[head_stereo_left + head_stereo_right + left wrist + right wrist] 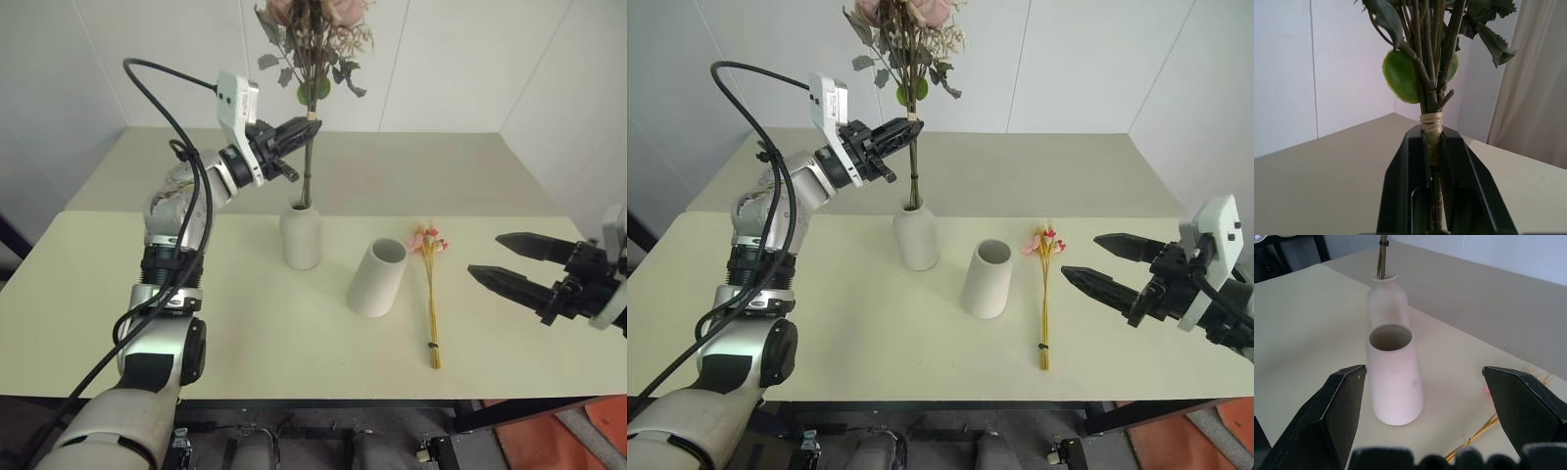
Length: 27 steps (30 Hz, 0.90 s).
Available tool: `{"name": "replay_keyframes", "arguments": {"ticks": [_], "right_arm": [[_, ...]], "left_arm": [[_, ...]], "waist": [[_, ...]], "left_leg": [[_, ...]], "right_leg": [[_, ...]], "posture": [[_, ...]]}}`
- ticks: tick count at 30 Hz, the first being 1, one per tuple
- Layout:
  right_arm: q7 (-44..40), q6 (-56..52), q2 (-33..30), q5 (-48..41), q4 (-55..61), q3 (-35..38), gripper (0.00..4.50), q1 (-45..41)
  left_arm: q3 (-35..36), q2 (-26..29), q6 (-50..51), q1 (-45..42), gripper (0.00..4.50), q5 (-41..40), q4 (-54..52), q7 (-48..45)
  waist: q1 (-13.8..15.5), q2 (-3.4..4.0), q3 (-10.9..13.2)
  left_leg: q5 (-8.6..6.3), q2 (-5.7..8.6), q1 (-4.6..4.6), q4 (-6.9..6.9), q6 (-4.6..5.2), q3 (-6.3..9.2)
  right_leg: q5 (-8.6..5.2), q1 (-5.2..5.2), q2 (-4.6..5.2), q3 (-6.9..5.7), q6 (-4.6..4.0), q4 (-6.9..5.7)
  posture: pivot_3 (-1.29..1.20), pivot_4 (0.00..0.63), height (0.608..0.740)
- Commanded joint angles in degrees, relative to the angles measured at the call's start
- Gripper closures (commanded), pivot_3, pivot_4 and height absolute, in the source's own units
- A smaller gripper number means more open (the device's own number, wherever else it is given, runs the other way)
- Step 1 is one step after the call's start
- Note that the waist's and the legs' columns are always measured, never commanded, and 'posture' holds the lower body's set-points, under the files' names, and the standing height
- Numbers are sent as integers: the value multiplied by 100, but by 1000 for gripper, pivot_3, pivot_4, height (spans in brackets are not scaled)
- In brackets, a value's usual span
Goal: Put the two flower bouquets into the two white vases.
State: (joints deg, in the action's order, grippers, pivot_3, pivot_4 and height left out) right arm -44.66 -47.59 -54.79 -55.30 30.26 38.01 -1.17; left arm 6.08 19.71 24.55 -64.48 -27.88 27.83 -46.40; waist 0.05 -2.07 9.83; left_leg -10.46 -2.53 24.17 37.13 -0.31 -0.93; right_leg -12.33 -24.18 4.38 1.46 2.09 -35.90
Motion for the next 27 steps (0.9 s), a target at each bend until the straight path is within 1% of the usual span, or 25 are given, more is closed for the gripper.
{"name": "replay_keyframes", "arguments": {"ticks": [1, 10, 27], "right_arm": [[123, 141, 65, -102, 214, 333, 0, 22], [211, 126, 131, -170, 334, 451, 0, 116], [245, 123, 63, -271, 311, 447, 0, 147]], "left_arm": [[-26, -37, -370, -237, 4451, 112, 183, -309], [-23, -114, -527, -233, 4451, 229, 345, -425], [-126, -77, -319, 570, 4451, 437, -98, -412]], "waist": [[2, 0, 0], [6, 0, 0], [-2, 0, 0]], "left_leg": [[0, 0, 0, 0, 0, 0], [0, 0, 1, 0, 0, 0], [0, -1, 1, 0, 0, 0]], "right_leg": [[0, 0, 0, 0, 0, 0], [0, 0, 0, 0, 1, 0], [1, 0, 0, 0, 1, 0]], "posture": [[0, 150, 740], [0, 150, 740], [0, 150, 740]]}}
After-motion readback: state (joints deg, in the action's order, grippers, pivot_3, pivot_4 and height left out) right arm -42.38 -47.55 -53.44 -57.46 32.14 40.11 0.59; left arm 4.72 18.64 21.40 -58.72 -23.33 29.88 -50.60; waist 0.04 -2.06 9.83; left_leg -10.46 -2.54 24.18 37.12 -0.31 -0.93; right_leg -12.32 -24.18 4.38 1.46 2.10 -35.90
